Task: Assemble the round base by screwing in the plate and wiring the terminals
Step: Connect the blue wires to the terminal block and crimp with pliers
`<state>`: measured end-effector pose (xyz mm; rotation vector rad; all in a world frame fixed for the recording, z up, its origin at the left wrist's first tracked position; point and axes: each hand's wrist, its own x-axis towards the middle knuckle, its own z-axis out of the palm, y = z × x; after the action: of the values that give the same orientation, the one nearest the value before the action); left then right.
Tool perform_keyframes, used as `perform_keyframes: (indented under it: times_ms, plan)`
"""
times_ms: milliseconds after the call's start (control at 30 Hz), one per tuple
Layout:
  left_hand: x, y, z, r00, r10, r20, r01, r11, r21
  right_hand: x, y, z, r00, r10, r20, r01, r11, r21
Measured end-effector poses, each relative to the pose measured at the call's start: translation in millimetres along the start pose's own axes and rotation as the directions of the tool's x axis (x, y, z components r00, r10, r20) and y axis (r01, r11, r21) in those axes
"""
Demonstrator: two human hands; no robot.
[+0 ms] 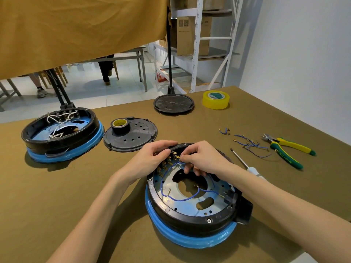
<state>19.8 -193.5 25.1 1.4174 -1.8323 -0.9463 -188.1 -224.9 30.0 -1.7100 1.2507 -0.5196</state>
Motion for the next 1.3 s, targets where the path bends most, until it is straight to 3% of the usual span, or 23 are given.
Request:
perform_keyframes:
  times_ms: [233, 600, 767, 967, 1300]
  plan:
    - [0, 3, 2, 1.0, 0.016, -0.012, -0.016, 1.0, -0.005, 0, -4, 1, 1.0, -0.022, -0.016, 0.022, 1.0, -0.005]
    - [3, 0, 4, 0.999, 0.03, -0.026, -0.03, 1.0, 0.0, 6, -11, 6, 0.972, 0.234, -0.031, -0.221, 0.949, 0.225]
    - [2, -1, 2, 1.0, 0.028, -0.003, -0.028, 1.0, 0.006, 0, -7, 8, 0.989, 0.137, -0.062, -0.127, 0.981, 0.144]
    - [0, 1, 2, 1.0, 0.02, -0.021, -0.021, 0.999, -0.035, -10, -5, 9, 0.972, -0.15, -0.18, 0.111, 0.971, -0.21]
    - [2, -2, 5, 0.998, 0.05, -0.028, -0.052, 0.996, -0.075, -7, -9, 22, 0.9, -0.34, -0.273, 0.17, 0.85, -0.498]
